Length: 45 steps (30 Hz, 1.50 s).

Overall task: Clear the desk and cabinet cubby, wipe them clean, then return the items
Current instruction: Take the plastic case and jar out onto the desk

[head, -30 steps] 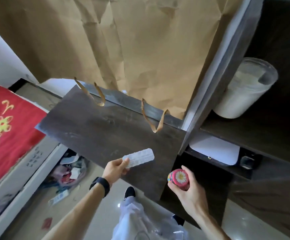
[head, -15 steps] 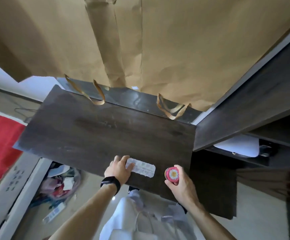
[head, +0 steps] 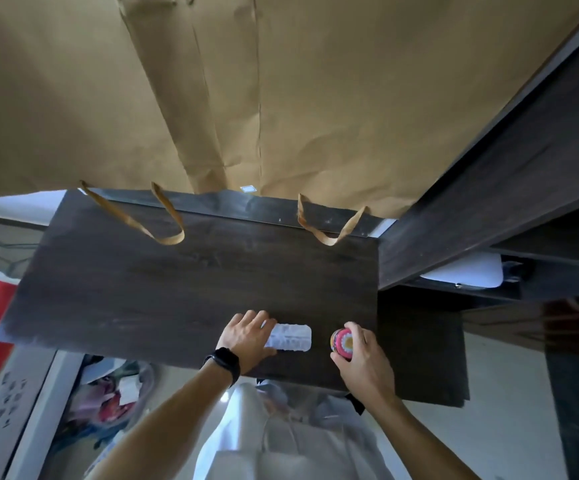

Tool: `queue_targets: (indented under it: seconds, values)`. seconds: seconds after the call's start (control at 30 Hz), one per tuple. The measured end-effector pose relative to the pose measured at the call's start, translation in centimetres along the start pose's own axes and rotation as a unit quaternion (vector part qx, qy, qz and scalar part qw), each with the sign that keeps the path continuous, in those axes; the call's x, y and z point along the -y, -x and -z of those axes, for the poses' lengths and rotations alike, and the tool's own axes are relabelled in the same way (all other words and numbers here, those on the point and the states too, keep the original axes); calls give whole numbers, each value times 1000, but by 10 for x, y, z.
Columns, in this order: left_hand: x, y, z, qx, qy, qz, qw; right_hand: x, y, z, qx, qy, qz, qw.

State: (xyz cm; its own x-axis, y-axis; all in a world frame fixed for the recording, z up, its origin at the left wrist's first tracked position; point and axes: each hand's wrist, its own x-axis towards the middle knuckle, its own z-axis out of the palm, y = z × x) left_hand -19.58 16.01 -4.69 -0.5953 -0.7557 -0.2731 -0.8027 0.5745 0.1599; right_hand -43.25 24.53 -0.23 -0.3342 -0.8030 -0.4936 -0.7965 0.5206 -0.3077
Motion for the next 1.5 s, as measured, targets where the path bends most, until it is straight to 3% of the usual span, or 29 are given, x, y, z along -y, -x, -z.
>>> queue_targets:
  seconds: [0.4, 0.57, 0.73, 0.93, 1.5]
  values:
    - [4, -75, 30, -23, 2, 66, 998, 16, -48, 17, -77, -78, -14, 994]
    - [7, -83, 31, -9, 3, 69, 998, 25, -63, 10, -97, -23, 21, 995]
    - [-6, -52, 20, -56, 12, 30, 998, 22, -32, -4, -188, 49, 75, 978]
    - [-23, -40, -1, -19, 32, 37, 999, 25, -26, -19, -168, 79, 92, 978]
    - [-22, -129, 33, 38, 49, 95, 994, 25, -114, 46, -78, 92, 107, 987]
